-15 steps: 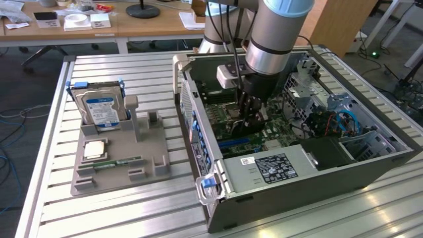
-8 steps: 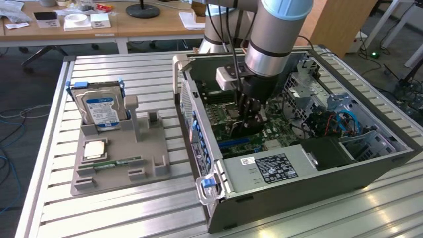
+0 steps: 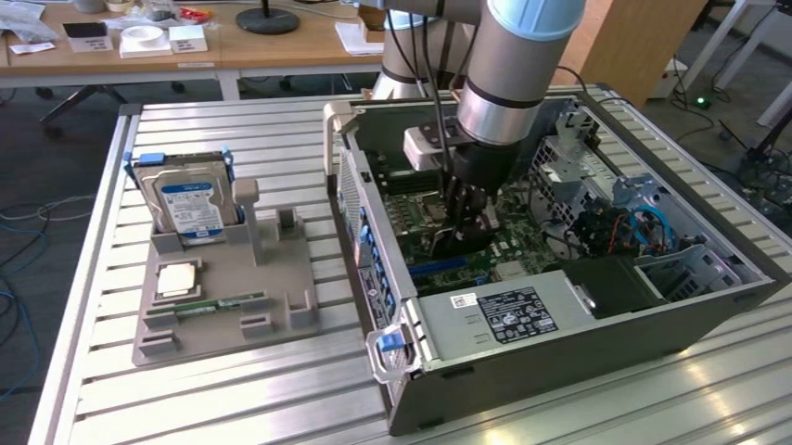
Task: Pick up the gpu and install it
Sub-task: 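Insert the gpu into the slot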
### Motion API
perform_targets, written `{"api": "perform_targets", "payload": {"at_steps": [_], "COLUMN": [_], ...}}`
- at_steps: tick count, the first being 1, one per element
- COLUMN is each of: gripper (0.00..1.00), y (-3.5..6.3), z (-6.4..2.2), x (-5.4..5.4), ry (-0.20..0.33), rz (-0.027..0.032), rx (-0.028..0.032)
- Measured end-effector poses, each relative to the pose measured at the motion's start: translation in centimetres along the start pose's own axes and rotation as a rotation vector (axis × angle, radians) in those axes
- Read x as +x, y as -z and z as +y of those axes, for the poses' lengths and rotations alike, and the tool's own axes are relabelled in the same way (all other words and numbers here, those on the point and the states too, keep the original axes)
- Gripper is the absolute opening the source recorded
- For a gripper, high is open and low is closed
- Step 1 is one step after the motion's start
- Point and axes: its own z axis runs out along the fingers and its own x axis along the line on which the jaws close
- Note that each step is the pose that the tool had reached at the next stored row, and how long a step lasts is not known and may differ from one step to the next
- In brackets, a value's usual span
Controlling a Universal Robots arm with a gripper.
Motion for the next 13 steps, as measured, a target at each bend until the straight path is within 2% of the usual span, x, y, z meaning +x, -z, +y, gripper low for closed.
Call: {"api": "perform_targets", "payload": {"at_steps": [11,13], "gripper": [0.26,0.26], "y": [-0.16,-0.16], "z": [0.16,0.2], "x": [0.0,0.0], "ry": [0.0,0.001], "rz": [0.0002,0.0006], "rx": [0.0049,0.0105]}}
